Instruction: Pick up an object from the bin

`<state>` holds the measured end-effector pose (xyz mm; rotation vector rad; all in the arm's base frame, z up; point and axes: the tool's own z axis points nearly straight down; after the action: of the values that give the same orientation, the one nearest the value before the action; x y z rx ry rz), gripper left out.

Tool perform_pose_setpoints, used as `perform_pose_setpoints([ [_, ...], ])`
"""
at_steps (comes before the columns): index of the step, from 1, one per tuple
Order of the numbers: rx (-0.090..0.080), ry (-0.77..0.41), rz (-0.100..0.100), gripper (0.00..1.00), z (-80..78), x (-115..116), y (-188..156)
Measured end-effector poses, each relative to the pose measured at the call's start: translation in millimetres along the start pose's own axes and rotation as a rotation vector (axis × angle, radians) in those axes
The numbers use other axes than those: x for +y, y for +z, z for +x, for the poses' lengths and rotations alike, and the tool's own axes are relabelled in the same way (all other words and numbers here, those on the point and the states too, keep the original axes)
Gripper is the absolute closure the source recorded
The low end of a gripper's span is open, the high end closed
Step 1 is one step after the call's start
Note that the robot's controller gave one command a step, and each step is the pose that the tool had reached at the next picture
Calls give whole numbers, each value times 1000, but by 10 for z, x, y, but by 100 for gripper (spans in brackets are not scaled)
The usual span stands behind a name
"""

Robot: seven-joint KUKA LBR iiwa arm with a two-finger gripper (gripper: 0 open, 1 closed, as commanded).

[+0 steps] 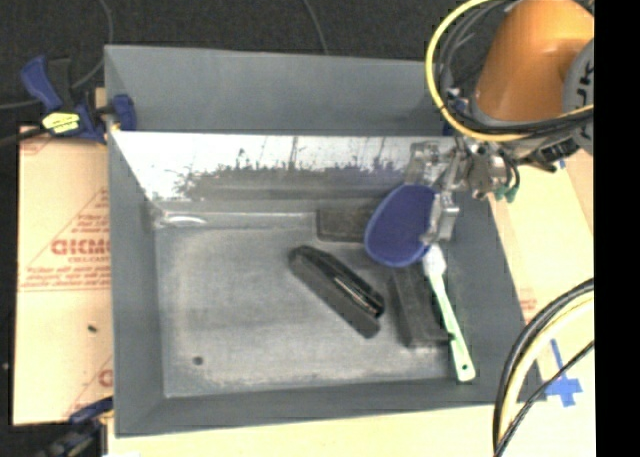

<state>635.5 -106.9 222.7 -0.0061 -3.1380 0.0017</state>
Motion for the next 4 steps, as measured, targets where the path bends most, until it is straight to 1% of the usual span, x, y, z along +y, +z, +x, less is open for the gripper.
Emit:
perform_pose_setpoints([
  [1,-9,-3,1,0,-14,5,-56],
  [2,-21,39,-2,0,176,142,1320],
  [3,-17,41,1,0,167,129,1183],
  [4,-45,-241,-15,0,650,-49,1177],
])
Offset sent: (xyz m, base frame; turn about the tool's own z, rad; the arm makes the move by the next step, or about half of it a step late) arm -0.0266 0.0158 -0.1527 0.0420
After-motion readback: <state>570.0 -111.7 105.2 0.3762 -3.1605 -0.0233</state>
